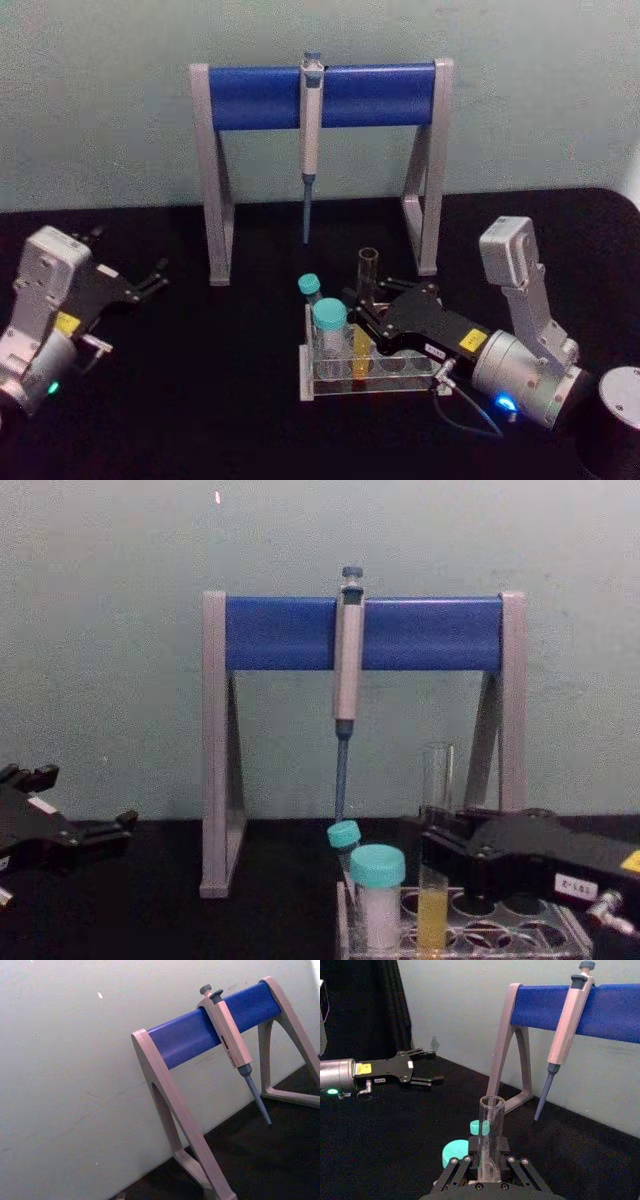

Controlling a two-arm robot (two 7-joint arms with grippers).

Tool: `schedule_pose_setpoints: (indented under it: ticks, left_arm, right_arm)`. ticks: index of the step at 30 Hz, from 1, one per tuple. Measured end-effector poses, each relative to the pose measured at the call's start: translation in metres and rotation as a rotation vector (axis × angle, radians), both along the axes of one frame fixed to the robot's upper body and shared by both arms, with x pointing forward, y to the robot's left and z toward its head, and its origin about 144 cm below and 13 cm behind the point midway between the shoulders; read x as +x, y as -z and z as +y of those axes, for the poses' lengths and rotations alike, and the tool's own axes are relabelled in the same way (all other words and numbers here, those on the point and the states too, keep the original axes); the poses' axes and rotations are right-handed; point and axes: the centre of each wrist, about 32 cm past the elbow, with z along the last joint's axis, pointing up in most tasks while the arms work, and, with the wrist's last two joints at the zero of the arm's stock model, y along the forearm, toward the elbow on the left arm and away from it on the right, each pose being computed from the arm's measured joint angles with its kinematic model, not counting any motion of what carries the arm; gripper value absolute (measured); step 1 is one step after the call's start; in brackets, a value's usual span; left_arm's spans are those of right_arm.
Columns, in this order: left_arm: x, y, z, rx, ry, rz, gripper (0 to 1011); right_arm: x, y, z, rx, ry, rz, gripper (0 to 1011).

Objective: Pick up the test tube from the test tube rack, shake it, then place it back into the test tube rack.

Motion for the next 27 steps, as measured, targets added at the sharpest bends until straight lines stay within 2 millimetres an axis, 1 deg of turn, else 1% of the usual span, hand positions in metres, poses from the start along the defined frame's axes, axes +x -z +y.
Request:
schedule_pose_setpoints:
  ticks: [11,20,27]
  left_arm:
    - [0.000,0.000,0.000,0.000,0.000,0.000,1001]
    - [0.000,0.000,0.000,0.000,0.000,0.000,1001]
    - [0.000,0.000,0.000,0.000,0.000,0.000,1001]
  right_arm:
    - [-0.003,-0.008,0.000,-0.015,-0.001,-0.033,233]
    - [-0.008,-0.028,-0.002,0.016,-0.003,-0.081,233]
    - [-0.007,-0.041,-0.004,0.042,-0.006,-0.112,233]
